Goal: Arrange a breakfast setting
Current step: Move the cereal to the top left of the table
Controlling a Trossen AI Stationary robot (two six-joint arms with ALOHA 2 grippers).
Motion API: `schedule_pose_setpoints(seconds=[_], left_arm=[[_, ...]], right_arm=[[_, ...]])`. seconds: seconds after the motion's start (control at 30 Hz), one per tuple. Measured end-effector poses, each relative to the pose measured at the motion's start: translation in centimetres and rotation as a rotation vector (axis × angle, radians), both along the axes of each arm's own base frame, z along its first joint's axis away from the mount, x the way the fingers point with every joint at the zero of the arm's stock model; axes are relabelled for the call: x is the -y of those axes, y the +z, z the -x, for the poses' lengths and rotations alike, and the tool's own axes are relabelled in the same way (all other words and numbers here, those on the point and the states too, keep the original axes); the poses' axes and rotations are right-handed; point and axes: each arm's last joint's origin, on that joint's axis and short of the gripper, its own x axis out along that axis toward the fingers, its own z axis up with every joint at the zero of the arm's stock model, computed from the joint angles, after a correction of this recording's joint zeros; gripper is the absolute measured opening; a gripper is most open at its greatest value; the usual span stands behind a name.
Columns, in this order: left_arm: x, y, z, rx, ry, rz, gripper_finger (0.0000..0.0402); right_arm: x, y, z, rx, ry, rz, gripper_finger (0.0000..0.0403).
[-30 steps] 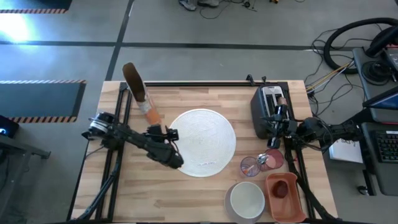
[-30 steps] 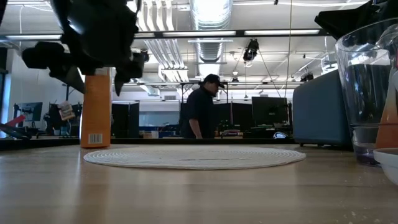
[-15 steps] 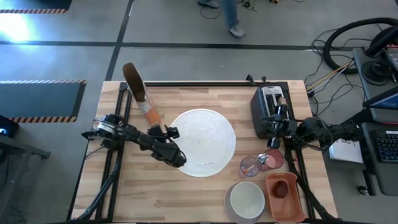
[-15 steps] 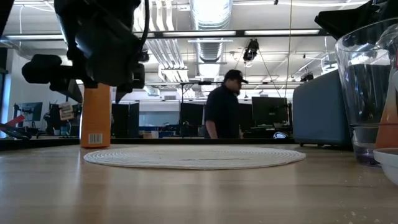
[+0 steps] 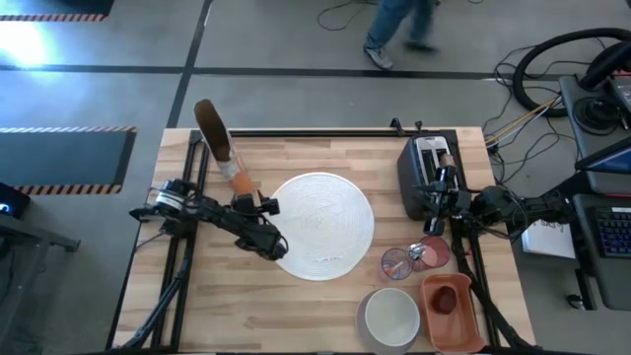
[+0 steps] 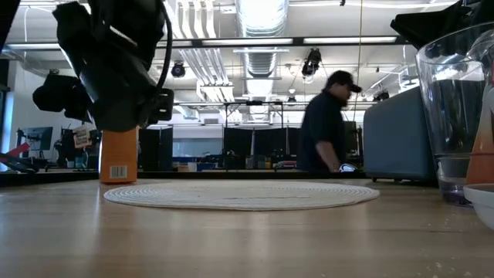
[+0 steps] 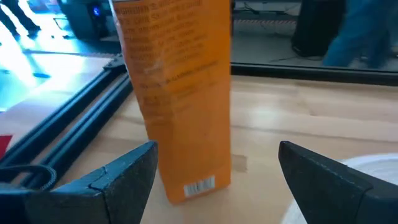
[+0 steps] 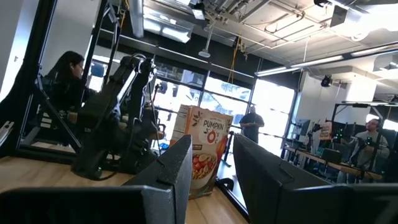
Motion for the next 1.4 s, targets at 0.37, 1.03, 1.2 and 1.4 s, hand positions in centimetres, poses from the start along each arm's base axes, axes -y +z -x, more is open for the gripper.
schedule_pose_setpoints(seconds=[0.37, 1.03, 1.2, 1.4], left_arm=[[-2.2, -0.3, 0.1, -0.013, 0.115, 0.016, 0.0316], [-4.7, -0.6, 0.5, 0.001, 0.202, -0.019, 0.0247], [-5.0, -0.6, 0.5, 0.001, 0.214, -0.019, 0.0187], [-4.9, -0.6, 0.6, -0.004, 0.244, 0.003, 0.0125]], right_arm=[[0.0, 0.0, 0.0, 0.000, 0.000, 0.000, 0.0107], [0.0, 0.0, 0.0, 0.000, 0.000, 0.000, 0.0107], [0.0, 0.0, 0.0, 0.000, 0.000, 0.000, 0.0107], [0.0, 0.0, 0.0, 0.000, 0.000, 0.000, 0.0107]])
